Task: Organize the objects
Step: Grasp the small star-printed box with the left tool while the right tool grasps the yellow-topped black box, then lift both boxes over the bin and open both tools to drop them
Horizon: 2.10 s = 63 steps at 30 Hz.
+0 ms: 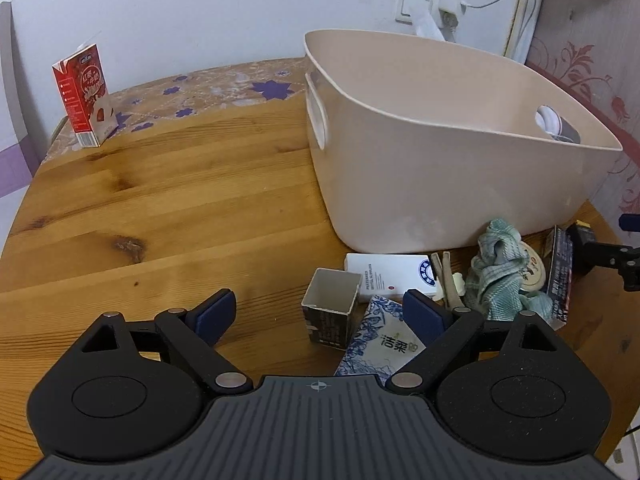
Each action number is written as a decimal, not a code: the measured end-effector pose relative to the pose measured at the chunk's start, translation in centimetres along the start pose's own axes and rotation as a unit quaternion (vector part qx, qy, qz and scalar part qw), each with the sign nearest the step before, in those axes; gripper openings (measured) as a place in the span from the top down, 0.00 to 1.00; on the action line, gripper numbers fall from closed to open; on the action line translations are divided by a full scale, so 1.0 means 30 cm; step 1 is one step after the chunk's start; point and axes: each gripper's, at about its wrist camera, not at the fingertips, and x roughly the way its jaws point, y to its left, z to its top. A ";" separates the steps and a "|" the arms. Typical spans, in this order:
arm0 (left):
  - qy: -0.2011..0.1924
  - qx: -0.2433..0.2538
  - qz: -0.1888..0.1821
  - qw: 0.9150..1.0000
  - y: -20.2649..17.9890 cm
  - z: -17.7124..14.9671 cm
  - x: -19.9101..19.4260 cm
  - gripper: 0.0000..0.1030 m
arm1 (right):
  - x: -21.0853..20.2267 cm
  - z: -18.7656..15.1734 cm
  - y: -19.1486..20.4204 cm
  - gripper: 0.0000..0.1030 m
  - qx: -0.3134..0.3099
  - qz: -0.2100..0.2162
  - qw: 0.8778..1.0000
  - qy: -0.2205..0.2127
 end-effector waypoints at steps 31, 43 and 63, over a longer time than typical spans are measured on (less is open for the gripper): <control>-0.023 -0.023 -0.017 0.999 -0.037 -0.016 -0.056 0.78 | 0.000 -0.039 -0.016 0.71 0.030 0.019 0.999 -0.004; -0.062 -0.005 -0.025 0.998 -0.089 0.011 -0.176 0.78 | -0.146 -0.030 -0.010 0.71 0.028 0.026 0.998 -0.045; -0.161 0.041 -0.055 0.985 -0.236 0.321 -0.236 0.78 | -0.336 0.240 0.050 0.71 0.000 0.045 0.983 -0.178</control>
